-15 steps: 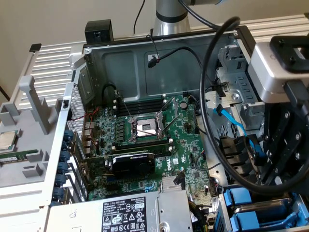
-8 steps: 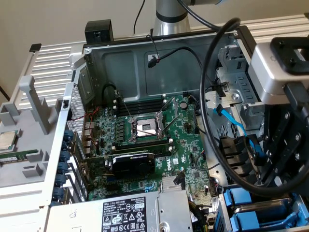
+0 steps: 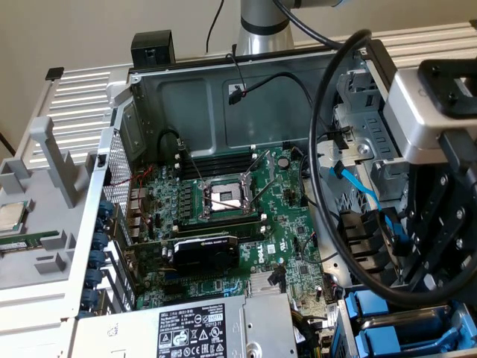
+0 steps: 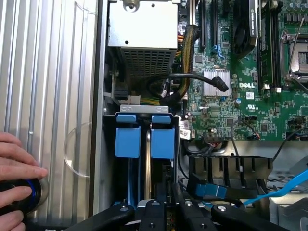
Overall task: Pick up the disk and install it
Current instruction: 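Insert the first disk wire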
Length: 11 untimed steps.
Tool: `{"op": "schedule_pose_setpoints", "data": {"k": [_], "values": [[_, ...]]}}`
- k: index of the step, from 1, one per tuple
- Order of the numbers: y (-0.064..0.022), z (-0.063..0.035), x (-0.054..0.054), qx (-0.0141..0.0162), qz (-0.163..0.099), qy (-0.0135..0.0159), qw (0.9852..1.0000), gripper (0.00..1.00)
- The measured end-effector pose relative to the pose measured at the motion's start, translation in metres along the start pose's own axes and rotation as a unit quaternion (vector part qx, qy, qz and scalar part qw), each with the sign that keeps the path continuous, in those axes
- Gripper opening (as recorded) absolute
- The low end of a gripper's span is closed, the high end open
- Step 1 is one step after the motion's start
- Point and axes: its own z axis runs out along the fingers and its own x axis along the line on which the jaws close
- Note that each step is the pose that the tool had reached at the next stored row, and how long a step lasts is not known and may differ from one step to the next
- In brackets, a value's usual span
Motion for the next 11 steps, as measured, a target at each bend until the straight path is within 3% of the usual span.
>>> {"op": "schedule_pose_setpoints", "data": {"k": [11], "values": [[0.0008,0.0016,-0.0002,0.0001,0.001,-0.0002,1.0000,0.17]]}}
